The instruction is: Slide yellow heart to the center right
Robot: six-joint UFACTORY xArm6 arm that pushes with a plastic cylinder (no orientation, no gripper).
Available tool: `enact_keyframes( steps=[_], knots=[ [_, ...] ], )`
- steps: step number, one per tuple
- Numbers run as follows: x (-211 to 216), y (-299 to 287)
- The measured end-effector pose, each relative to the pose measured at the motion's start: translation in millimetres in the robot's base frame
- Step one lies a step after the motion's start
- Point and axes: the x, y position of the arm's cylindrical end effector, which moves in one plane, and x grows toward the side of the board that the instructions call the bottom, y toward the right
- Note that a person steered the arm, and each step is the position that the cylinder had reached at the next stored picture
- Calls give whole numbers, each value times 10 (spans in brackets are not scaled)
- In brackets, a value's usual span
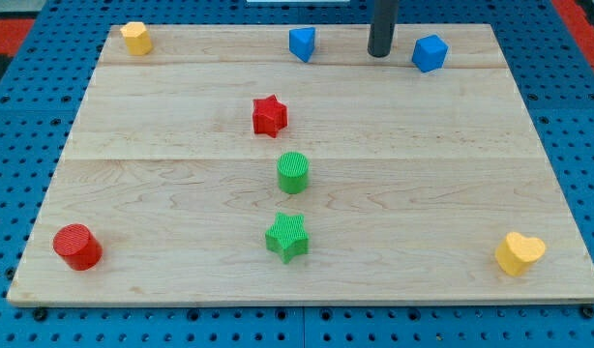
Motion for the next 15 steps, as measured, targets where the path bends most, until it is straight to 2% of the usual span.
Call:
enact_keyframes(
  steps=[1, 2, 3, 4, 6, 7, 8, 10, 13, 15],
  knots=[
    [389, 80],
    [293, 414],
    [-8, 521],
    [226, 548],
    [2417, 1708],
    [3370, 1695],
    [3443, 1211],
    [2214, -16],
    [1358, -27],
    [1496, 406]
  ],
)
